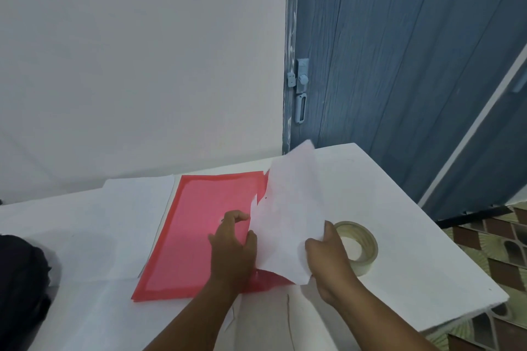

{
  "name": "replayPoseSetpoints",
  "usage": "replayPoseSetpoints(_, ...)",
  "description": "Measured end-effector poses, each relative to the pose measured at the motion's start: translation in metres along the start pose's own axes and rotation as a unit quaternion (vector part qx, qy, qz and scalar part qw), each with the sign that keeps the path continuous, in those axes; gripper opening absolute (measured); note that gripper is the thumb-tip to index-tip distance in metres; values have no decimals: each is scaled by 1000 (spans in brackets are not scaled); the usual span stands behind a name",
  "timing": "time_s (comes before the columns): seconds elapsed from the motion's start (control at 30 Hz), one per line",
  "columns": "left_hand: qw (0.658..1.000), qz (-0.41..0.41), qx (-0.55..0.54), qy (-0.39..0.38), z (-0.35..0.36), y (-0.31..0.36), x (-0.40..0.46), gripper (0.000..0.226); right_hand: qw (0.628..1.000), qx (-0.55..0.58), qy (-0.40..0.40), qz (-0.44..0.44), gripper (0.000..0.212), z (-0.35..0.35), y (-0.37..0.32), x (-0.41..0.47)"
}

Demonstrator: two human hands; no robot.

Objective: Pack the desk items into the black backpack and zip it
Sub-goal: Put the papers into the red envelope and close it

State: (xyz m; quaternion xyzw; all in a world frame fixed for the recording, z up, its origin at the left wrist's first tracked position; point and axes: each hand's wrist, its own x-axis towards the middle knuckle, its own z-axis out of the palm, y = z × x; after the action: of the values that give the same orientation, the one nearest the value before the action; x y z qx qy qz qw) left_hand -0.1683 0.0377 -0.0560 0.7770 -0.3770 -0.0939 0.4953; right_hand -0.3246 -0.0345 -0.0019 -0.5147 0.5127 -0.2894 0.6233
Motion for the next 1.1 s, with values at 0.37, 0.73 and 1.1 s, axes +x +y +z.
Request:
replayPoseSetpoints(0.37, 999, 21, -26, 26, 1, 3, 2, 36, 978, -194, -56, -52, 52, -8, 13, 20)
replayPoseSetpoints(0.73, 998, 35, -43, 22, 5, -1, 6, 41, 709, -632, -101, -297, 60, 22, 24, 41)
replayPoseSetpoints(1.1, 998, 49, -29, 4, 4, -6, 2, 42, 677, -522, -427, -295, 36, 30, 41, 56)
